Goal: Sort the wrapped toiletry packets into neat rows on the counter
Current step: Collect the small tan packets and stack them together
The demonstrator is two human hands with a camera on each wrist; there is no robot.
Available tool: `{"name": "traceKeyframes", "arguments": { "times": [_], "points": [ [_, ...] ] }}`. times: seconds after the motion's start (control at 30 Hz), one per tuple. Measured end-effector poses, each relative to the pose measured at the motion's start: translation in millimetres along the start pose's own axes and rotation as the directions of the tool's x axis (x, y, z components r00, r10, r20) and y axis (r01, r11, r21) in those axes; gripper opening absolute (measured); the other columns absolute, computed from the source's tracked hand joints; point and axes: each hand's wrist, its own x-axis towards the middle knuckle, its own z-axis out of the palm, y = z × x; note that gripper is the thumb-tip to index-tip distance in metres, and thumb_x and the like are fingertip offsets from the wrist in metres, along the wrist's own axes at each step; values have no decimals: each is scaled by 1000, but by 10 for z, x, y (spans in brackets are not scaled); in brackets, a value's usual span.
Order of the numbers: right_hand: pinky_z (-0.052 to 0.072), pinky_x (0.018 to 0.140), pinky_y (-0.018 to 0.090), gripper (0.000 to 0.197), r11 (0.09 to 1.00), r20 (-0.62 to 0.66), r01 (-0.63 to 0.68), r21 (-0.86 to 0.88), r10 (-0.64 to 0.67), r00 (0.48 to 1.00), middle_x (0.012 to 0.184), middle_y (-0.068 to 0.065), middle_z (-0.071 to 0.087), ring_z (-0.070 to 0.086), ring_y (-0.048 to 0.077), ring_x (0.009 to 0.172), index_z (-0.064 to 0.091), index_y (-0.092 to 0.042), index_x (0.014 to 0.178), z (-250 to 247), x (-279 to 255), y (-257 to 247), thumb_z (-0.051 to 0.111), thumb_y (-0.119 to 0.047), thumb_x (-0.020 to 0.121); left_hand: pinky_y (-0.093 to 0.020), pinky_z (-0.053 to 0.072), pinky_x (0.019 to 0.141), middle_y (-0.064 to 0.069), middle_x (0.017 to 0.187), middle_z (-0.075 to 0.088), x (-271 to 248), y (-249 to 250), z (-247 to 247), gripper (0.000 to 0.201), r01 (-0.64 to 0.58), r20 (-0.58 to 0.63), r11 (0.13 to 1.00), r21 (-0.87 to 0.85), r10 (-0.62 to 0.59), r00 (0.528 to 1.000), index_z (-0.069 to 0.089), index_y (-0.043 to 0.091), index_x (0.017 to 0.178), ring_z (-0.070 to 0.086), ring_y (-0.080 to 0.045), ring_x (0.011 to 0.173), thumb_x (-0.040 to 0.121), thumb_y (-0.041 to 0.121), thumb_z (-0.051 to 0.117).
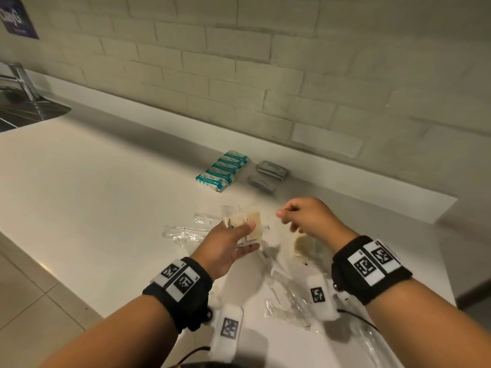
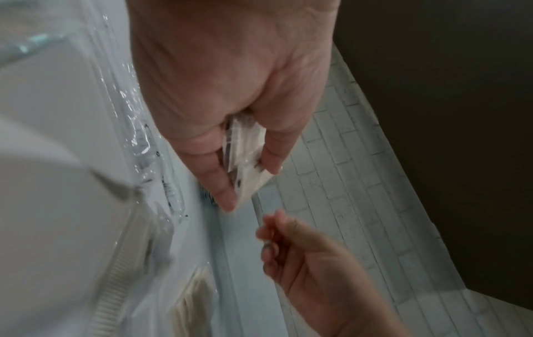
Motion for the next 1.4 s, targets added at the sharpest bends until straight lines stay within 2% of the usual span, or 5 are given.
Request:
{"name": "traceKeyframes", "arguments": {
  "times": [0.17, 0.53, 0.83, 1.3, 1.4],
  "points": [
    [51, 69, 31, 25, 969, 56, 60, 238, -75, 996, 84, 1, 70, 63, 11, 72, 70, -14, 94, 297, -299, -299, 77, -32, 78, -37, 50, 90, -1, 88, 74, -29, 34, 190, 44, -48, 106, 995, 83, 40, 994, 70, 10, 101, 70, -14, 85, 99, 43, 40],
    [46, 50, 24, 26, 803, -106, -33, 595, 119, 987, 61, 3, 59, 54, 14, 52, 54, -9, 64, 290, -393, -129, 77, -2, 76, -35, 58, 75, -5, 87, 53, 28, -16, 119, 39, -144, 101, 989, 36, 140, 985, 46, 14, 100, 59, -27, 92, 75, -2, 72],
    [45, 64, 17, 6, 992, 5, 19, 126, -20, 1000, 71, -5, 67, 56, 3, 63, 74, -8, 85, -9, -308, -203, 73, -13, 82, -25, 53, 60, -2, 76, 56, 7, 35, 207, 26, -211, 109, 867, 451, 182, 977, 54, 13, 86, 54, -14, 62, 78, -4, 71],
    [41, 72, 31, 14, 924, -141, -214, -315, 178, 974, 88, 11, 59, 58, 29, 88, 56, -9, 86, -194, 387, 614, 49, -16, 95, -36, 55, 68, -16, 99, 71, 164, 28, 78, 49, 239, 139, 970, -42, -231, 963, 57, 11, 103, 68, -29, 83, 95, 57, 40],
    [46, 84, 36, 12, 918, -126, -259, -301, 231, 965, 96, 11, 63, 61, 32, 97, 61, -9, 90, -132, 465, 742, 55, -19, 93, -34, 56, 68, -16, 109, 71, 204, 12, 35, 39, 272, 167, 957, -103, -253, 953, 61, 5, 104, 68, -27, 87, 98, 35, 37]
  ]
}}
